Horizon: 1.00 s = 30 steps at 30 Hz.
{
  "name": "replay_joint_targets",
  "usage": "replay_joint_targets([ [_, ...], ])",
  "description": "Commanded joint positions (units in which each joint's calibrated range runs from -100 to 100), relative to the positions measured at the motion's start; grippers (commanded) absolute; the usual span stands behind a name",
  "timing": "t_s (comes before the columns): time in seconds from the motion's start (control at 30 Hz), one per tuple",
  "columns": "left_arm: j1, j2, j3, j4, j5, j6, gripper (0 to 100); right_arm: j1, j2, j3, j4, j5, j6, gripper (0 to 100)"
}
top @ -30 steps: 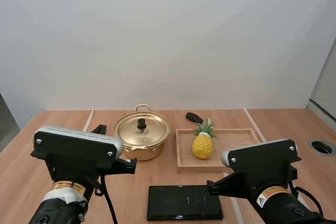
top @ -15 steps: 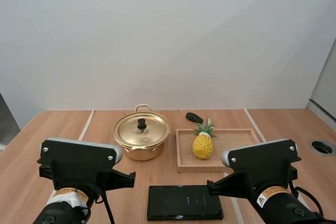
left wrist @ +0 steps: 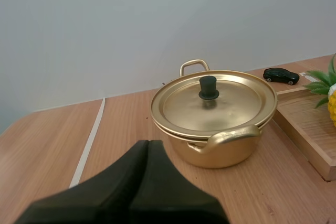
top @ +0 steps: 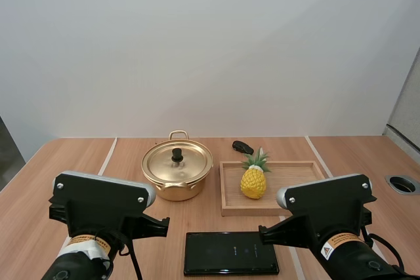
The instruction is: Open the pot, put the grape inside, and close it
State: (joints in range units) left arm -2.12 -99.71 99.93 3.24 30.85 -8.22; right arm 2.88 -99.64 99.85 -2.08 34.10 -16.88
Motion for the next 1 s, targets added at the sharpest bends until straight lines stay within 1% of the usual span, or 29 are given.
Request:
replay_joint_targets([
  [0.0,-0.16,-0.29,0.07,0.39,-0.76,0.15,0,0.07,-0.36,0.15,0.00,-0.44,-0.29,0],
  [0.77,-0.16,-0.29,0.07,0.39,0.63,0.14,0,0.07,-0.36,0.15,0.00,-1.67,0.12,0],
  [0.87,-0.16,-0.29,0.07,0.39,0.63,0.14,0,-0.11,-0.36,0.15,-0.67,-1.67,1.80,0],
  [0.97,-0.16,-0.29,0.07,0.39,0.63,0.14,0,-1.35,-0.36,0.15,-1.16,-1.85,2.93,0],
])
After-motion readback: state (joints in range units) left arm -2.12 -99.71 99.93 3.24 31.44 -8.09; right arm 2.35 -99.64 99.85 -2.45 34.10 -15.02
